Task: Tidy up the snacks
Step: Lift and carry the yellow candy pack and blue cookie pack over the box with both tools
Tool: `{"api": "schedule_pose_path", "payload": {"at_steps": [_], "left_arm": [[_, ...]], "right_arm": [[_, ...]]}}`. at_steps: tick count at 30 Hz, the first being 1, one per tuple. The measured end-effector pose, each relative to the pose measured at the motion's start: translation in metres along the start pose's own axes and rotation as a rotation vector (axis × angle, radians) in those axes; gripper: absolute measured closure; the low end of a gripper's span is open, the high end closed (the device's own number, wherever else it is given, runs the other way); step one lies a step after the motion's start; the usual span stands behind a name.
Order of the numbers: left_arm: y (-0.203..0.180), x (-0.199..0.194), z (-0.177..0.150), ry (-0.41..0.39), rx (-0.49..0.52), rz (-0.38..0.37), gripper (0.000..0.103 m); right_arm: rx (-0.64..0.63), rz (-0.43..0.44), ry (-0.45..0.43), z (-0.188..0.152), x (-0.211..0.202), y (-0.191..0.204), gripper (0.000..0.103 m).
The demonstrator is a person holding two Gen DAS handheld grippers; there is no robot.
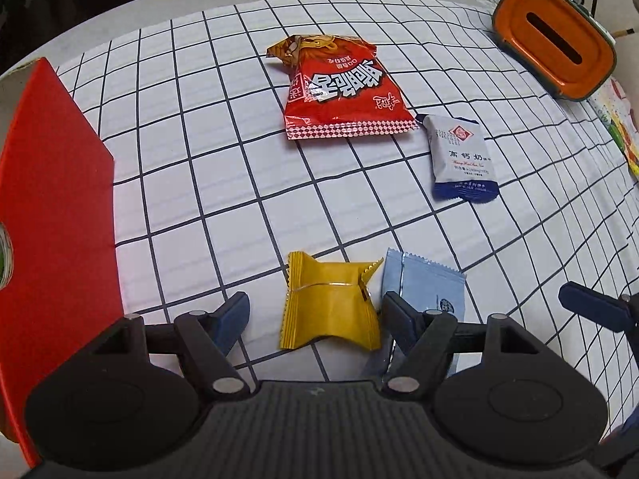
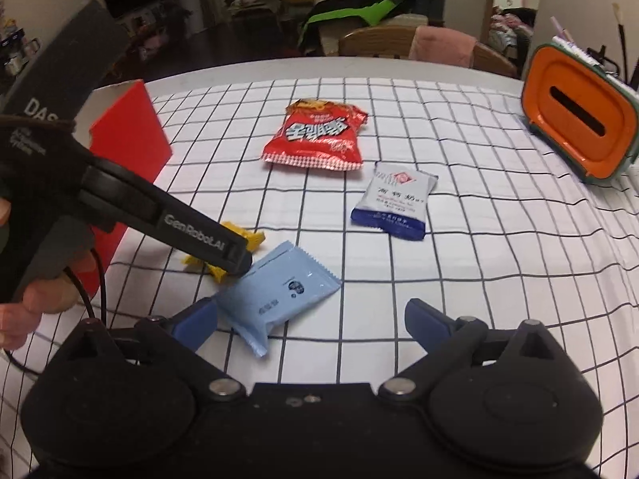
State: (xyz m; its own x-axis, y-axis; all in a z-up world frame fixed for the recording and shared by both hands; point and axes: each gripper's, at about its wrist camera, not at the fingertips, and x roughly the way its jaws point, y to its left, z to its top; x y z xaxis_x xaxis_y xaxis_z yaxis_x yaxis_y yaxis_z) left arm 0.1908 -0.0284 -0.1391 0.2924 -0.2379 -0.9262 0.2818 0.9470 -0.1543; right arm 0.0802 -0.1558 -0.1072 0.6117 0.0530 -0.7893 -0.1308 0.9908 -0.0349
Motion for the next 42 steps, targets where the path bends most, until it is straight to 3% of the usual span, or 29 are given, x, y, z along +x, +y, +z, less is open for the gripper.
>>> {"api": "schedule_pose_path", "payload": {"at_steps": [2,8,12,19,23,31,42], "left_arm": [[-0.002,0.001,0.0,0.002,0.014,0.012,0.045],[-0.001,0.0,-0.003,-0.016,0.038,0.045,0.062],[0.009,-0.006,-0.005,-0.037,0.014,0.062,0.062],[0.019,-0.051,-0.007,-0.159,-0.016,0.049,0.062],[0.019,-0.072,-0.01,-0.214,-0.011,0.042,0.062],[0.033,-0.082,-0.02,-0.214,-0.042,0.03,0.062],[0.05,-0.107,-0.028,-0.228,-0.06,0.015,0.062]], "right_arm": [[0.015,-0.02,-0.015,0.002,0.001,0.002,0.003],[0.082,-0.024,0.02,0.008,0.013,0.008,0.004],[0.128,-0.023,0.053,0.012,0.026,0.012,0.006],[0.129,-0.053,0.096,0.017,0.043,0.026,0.016],[0.145,-0.091,0.133,0.017,0.052,0.032,0.026],[0.183,-0.133,0.147,0.015,0.053,0.039,0.055],[0.147,-0.108,0.083,0.025,0.016,0.042,0.056]]}}
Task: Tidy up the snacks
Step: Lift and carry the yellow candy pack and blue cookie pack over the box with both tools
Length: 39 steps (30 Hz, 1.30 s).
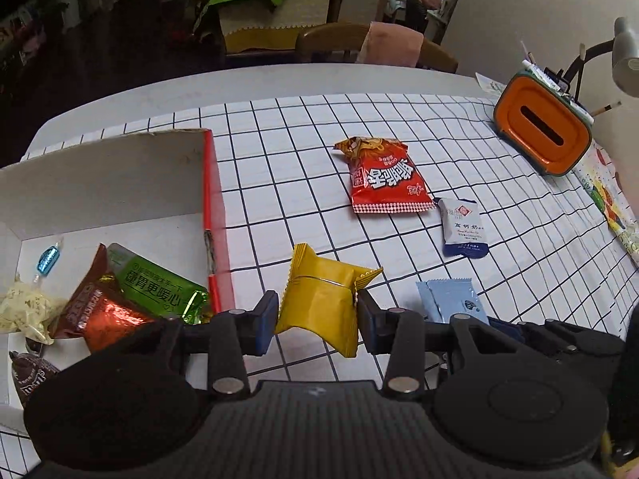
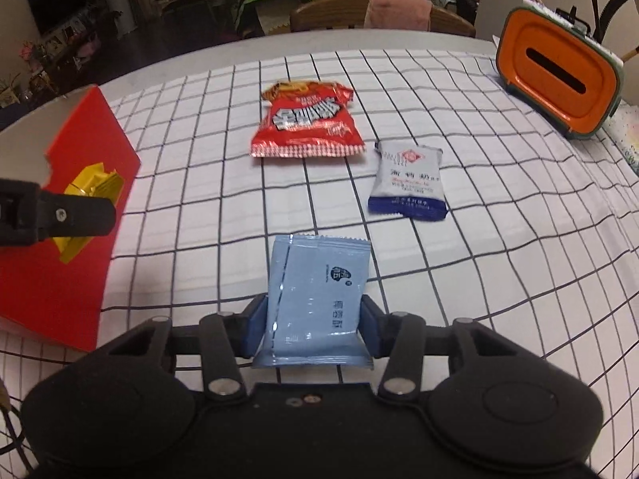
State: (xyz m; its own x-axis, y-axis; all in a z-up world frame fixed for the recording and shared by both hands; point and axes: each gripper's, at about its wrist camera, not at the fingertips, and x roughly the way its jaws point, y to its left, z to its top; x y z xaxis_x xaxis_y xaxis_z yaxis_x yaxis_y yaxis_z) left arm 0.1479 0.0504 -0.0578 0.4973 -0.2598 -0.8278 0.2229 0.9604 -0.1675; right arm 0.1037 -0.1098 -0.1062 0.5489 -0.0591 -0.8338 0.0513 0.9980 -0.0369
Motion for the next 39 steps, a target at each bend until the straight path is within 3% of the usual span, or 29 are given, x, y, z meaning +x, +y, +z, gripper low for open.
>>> {"api": "schedule_pose_path", "payload": {"at_steps": [11,18,29,39], "left_arm": [[0.027,-0.05,0.004,-0.074,-0.021,0.005,0.062],[0.059,-0.074,0.003,-0.112,-0.036,0.065,0.062],[0.126,-0.1,-0.006,-0.124,-0.108,0.171,0.062],[0.177,-0.1,-0.017,-0.084,-0.128,0.259,0.062]], "right_arm": [[-0.081,0.1,-0.09,0.027,-0.06,0.027,0.056],[-0.16,0.157,-0.135,0.042,-0.077,0.065,0.056],[-0.284,0.231,-0.148,0.058,-0.073,0.135,0.056],[-0.394,0.279,-0.112,0.068,-0.047,0.195,0.056]]}}
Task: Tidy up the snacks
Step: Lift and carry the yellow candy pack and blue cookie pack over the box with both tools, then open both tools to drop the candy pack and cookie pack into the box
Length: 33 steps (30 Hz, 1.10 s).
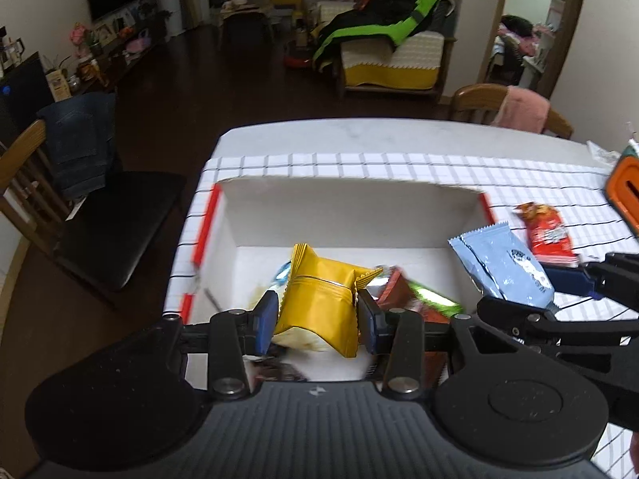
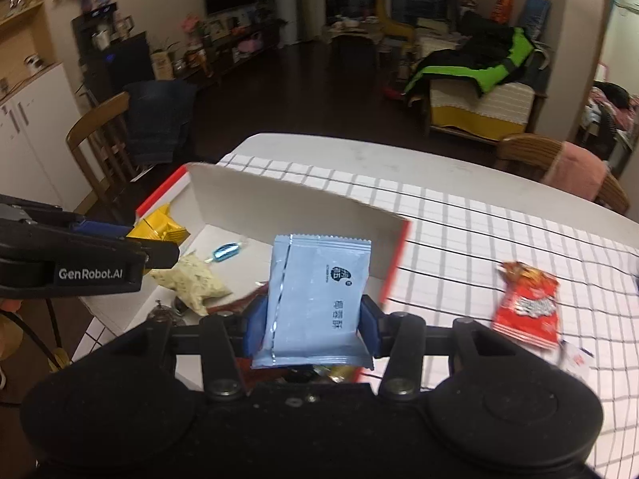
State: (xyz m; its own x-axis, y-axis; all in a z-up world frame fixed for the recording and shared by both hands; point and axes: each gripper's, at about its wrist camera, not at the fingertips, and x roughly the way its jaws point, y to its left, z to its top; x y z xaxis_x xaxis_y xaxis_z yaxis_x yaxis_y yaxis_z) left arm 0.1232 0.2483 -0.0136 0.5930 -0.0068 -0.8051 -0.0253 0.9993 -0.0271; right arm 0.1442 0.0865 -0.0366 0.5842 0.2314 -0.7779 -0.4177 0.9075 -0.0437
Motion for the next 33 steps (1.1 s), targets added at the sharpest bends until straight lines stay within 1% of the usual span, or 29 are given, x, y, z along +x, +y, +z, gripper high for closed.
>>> {"api": "schedule_pose_path", "payload": {"at_steps": [4,7,12,16,22,25,28,30,32,33], "left_arm": [[0.01,0.017,-0.004,0.043,0.028,0.037,0.062],[0.012,0.03,-0.008,0.073,0.052,0.054,0.062],[0.008,0.046,-0.016,0.11,0.09,0.058,0.062],[0.004,0.053,-0.021,0.129,0.121,0.065,0.061],[-0.001,0.06,-0.026,0.16,0.131,0.059,0.061],[-0.002,0.061,-0.028,0.164,0.13,0.055,0.058],[-0.006,0.057,-0.03,0.154,0.13,0.043,0.056],[-0.009,0.054,-0.032,0.148,0.131,0.038,0.054],[-0.011,0.049,-0.033,0.139,0.13,0.035,0.049],[-0.012,0.046,-0.034,0.134,0.13,0.03,0.049]], "right_arm": [[-0.047,0.018,0.032,0.006,0.022,0.012,0.056],[-0.064,0.012,0.061,0.007,0.039,0.018,0.056],[-0.074,0.022,0.106,0.001,0.056,0.021,0.056],[-0.074,0.034,0.102,-0.001,0.055,0.023,0.056],[-0.062,0.049,0.111,-0.001,0.052,0.02,0.056],[-0.047,0.053,0.114,-0.002,0.049,0.017,0.055],[-0.046,0.046,0.109,-0.002,0.044,0.016,0.052],[-0.042,0.047,0.102,-0.003,0.039,0.014,0.048],[-0.036,0.049,0.095,-0.004,0.034,0.012,0.046],[-0.033,0.05,0.091,-0.004,0.031,0.011,0.045]]}}
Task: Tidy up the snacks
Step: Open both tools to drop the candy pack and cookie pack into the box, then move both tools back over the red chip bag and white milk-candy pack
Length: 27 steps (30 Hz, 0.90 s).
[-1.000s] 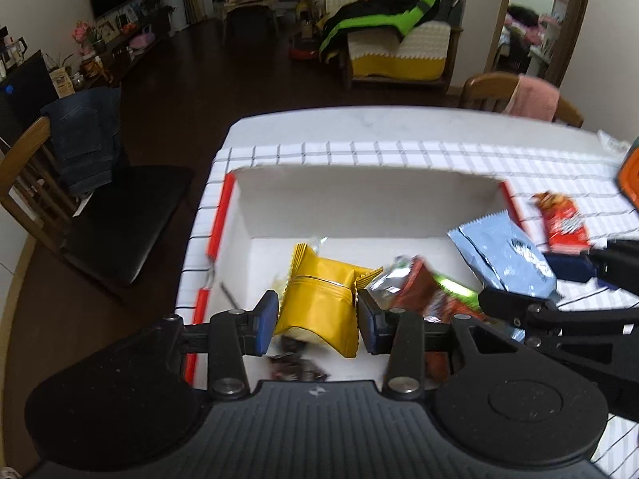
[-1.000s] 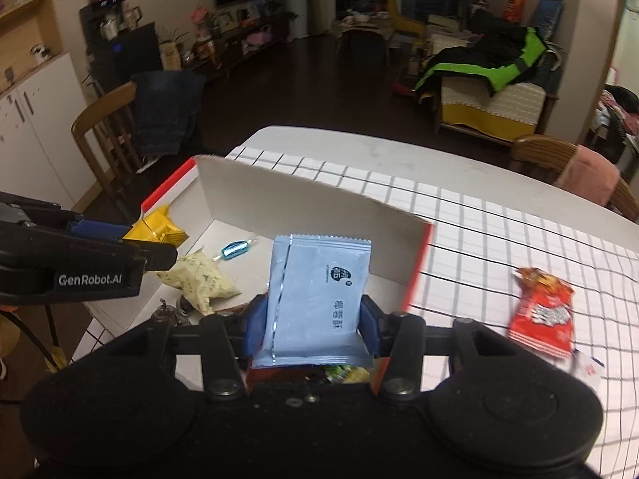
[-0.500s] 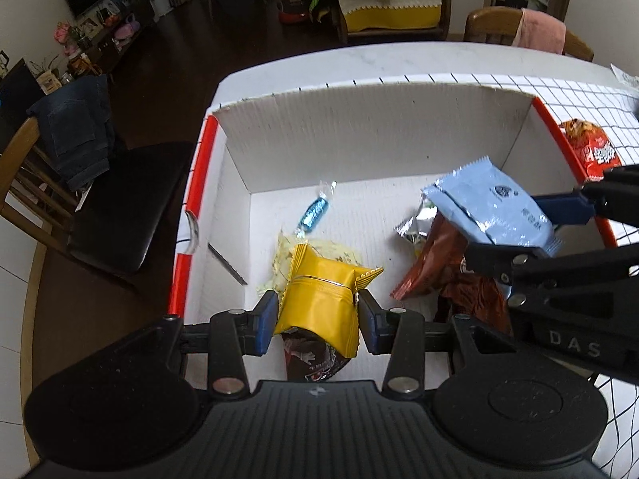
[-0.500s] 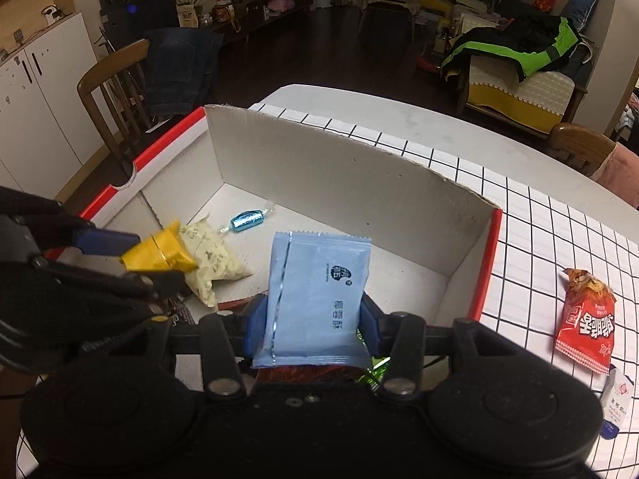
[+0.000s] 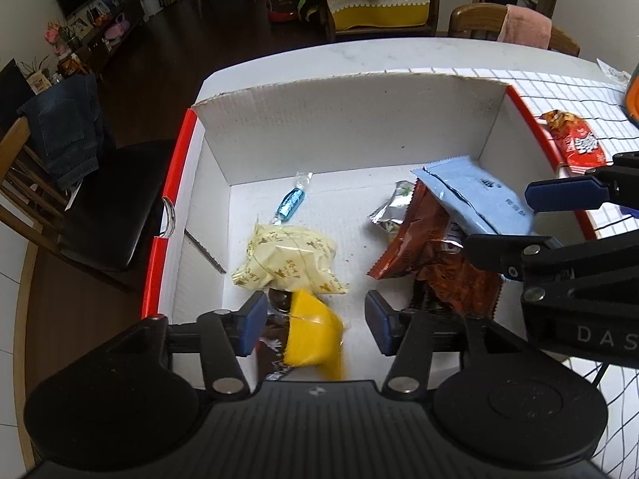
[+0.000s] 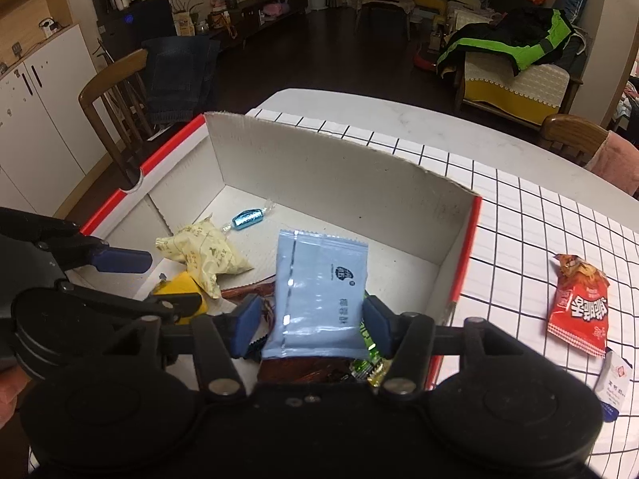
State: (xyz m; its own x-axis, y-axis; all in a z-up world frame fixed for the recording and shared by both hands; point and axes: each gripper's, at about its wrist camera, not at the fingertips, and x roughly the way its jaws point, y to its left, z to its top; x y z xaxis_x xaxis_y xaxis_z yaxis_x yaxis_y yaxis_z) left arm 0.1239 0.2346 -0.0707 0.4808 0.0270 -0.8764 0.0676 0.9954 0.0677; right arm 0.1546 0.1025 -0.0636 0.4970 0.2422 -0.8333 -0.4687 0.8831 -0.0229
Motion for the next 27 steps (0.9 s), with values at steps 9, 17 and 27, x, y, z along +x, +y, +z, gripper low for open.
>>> {"api": "schedule_pose_path", "payload": {"at_steps": [9,17,27], "left_arm": [[-0.009,-0.031,-0.001,-0.078,-0.008,-0.021,0.04],[-0.024,-0.058,0.003,-0.141,-0.008,-0.051,0.033],[-0.068,-0.075,0.014,-0.203,0.021,-0.1,0.022]], "right_arm": [[0.024,0.021,-0.05,-0.005,-0.034,-0.007,0.041],[0.048,0.023,-0.11,-0.014,-0.069,-0.024,0.023],[0.087,0.021,-0.159,-0.03,-0.106,-0.062,0.004]]}}
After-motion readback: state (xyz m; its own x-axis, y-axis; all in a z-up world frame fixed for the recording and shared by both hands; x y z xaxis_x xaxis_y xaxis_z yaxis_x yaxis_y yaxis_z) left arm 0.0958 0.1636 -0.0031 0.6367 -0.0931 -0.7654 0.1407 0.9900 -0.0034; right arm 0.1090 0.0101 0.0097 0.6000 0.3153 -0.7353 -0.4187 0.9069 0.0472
